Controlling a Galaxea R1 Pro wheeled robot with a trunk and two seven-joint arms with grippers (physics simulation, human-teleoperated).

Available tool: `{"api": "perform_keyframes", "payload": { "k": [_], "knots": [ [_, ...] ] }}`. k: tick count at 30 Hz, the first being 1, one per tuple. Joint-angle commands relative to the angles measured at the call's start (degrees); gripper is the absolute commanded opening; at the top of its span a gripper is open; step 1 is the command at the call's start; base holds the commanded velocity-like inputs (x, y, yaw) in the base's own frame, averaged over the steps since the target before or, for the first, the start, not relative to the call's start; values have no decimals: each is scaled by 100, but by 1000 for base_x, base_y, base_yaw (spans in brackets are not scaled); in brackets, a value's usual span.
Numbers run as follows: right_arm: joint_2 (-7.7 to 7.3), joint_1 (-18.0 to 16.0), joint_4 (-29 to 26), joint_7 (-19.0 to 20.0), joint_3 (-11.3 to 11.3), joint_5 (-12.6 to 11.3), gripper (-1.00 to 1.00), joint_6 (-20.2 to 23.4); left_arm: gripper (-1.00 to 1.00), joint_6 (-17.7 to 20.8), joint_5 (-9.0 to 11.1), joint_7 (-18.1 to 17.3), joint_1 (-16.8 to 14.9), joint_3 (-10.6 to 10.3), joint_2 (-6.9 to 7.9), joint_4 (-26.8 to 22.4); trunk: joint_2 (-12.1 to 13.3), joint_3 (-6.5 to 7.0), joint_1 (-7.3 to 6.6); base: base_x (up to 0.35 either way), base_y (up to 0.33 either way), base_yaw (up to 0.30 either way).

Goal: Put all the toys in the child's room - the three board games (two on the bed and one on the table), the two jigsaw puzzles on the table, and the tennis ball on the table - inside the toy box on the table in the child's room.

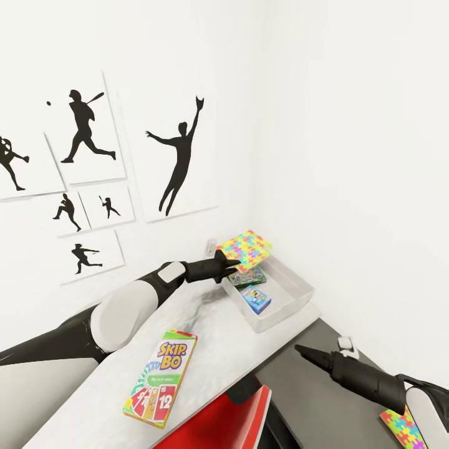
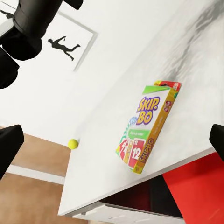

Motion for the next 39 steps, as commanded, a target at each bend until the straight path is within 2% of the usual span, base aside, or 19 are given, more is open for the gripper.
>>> {"api": "perform_keyframes", "payload": {
  "k": [1, 6, 10, 14, 18, 21, 25, 29, 31, 33, 36, 39],
  "knots": [
    [3, -6, -1, 33, -6, 27, 100, 22, -100, 64, 62, -6, -6, -23, 0, 4, -13, -13, 4, 0, 0, 0],
    [0, -6, -1, 33, -6, 36, 100, 22, -100, 131, 63, -110, -6, -23, 0, 7, -13, -13, 4, 0, 0, 0],
    [4, -6, -1, 36, -6, 41, 100, 22, -100, 269, 63, -466, -6, -23, 0, 8, -13, -13, 4, 0, 0, 0],
    [-1, -6, -1, 95, -24, 34, 100, 22, -100, 348, 63, -595, -6, -23, 0, 8, -13, -28, 4, 0, 0, 0],
    [41, -6, -3, 238, -12, 9, 100, 22, -100, 361, 58, -648, -6, -23, 0, 6, -13, -44, 4, 0, 0, 0],
    [14, -6, -5, 305, 25, -12, 100, 22, -100, 363, 55, -657, -6, -23, 0, 2, -13, -46, 4, 0, 0, 0],
    [-30, -38, -9, 728, -1, -44, 100, 22, -100, 361, 48, -608, -6, -25, 0, 0, -13, -47, 4, 0, 0, 0],
    [-35, -87, -4, 811, -8, -75, 100, 22, -100, 348, 46, -594, -6, -28, 0, -1, -13, -47, 4, 0, 0, 0],
    [-36, -105, -2, 828, -31, -245, 100, 22, -100, 337, 42, -591, -6, -30, 0, -1, -13, -47, 4, 0, 0, 0],
    [-37, -97, -1, 836, -115, -663, 100, 22, -100, 326, 39, -587, -6, -31, 0, -1, -13, -47, 4, 0, 0, 0],
    [-18, -60, -1, 840, -222, -1051, 100, 22, -100, 322, 37, -585, -6, -31, 0, -1, -13, -47, 4, 0, 0, 0],
    [27, -47, -1, 841, -401, -1184, 100, 22, -100, 320, 37, -583, -6, -31, 0, -1, -13, -47, 4, 0, 0, 0]
  ]
}}
